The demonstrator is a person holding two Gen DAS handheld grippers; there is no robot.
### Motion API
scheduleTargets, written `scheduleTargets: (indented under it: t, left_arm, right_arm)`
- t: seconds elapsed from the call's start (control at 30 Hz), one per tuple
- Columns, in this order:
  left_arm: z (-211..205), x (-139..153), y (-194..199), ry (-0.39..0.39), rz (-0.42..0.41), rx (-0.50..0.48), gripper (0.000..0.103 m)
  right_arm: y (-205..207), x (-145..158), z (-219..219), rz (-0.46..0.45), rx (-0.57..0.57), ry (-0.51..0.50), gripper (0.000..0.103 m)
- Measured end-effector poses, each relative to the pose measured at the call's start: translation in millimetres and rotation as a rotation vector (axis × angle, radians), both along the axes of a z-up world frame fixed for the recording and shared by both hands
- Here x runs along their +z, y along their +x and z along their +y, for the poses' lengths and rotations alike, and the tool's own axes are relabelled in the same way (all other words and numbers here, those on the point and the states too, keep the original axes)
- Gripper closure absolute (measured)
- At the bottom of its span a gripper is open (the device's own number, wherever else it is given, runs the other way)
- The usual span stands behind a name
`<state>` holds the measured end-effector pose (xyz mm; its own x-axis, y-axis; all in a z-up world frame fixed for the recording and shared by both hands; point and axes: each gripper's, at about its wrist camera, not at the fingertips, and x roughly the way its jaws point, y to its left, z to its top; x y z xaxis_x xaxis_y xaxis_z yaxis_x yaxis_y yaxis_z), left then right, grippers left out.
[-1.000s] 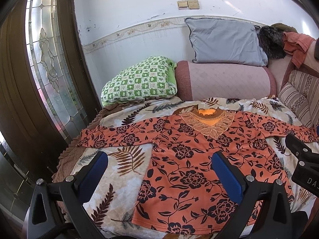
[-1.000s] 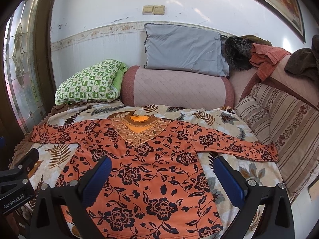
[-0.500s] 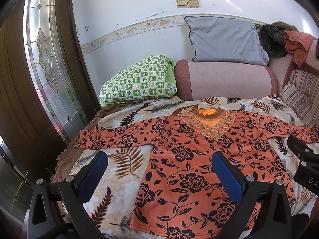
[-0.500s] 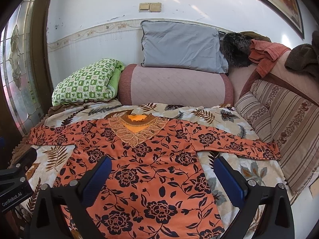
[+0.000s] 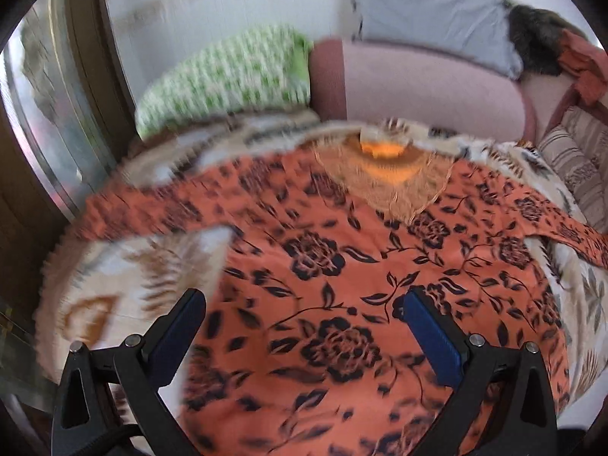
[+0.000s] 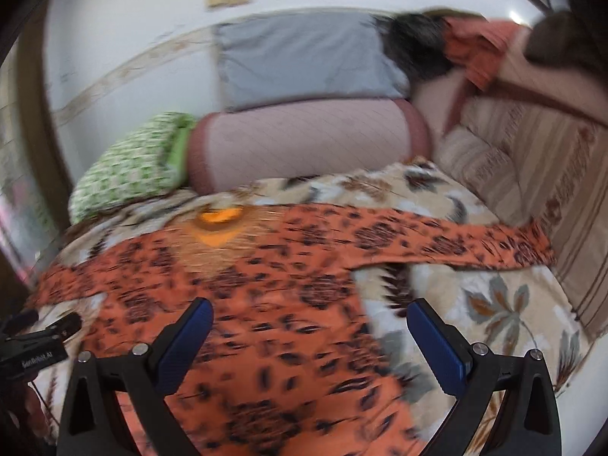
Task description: Fold small clothes
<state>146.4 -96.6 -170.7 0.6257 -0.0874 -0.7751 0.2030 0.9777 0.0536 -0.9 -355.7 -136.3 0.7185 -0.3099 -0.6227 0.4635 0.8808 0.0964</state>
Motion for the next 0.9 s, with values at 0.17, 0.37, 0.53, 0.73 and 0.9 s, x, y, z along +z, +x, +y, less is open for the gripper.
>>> scheduleTargets:
  t: [0.17, 0.37, 0.53, 0.73, 0.9]
  left_arm:
    - [-14.1, -37.2, 46.0, -0.008, 0.004, 0.078, 0.0]
    - [-17.1, -55.4, 70.5, -0.051, 0.039, 0.06, 0.0]
    - [-9.2, -70.5, 90.0, -0.057, 0.047, 0.073, 0.0]
    - [-9.2, -76.2, 106.5, -0.079, 0.024, 0.122, 0.0]
    - [-27.2, -85.0, 111.0, -0.04, 0.016, 0.092, 0.0]
  right_arm:
    - [-1.3, -34.1, -101.0, 0.013, -0.173, 0.121, 0.0]
    - [-19.7, -79.5, -222.2, -0.102, -0.358, 0.446, 0.0]
    - [-59.4, -130.4, -304.0, -0.345, -0.56, 0.799, 0.001]
    - [-81.6, -152.2, -354.0, -0.522, -0.634, 0.886, 0.014]
    - [-61.8, -163.9, -382.1, -0.486, -0.681, 0.873, 0.043]
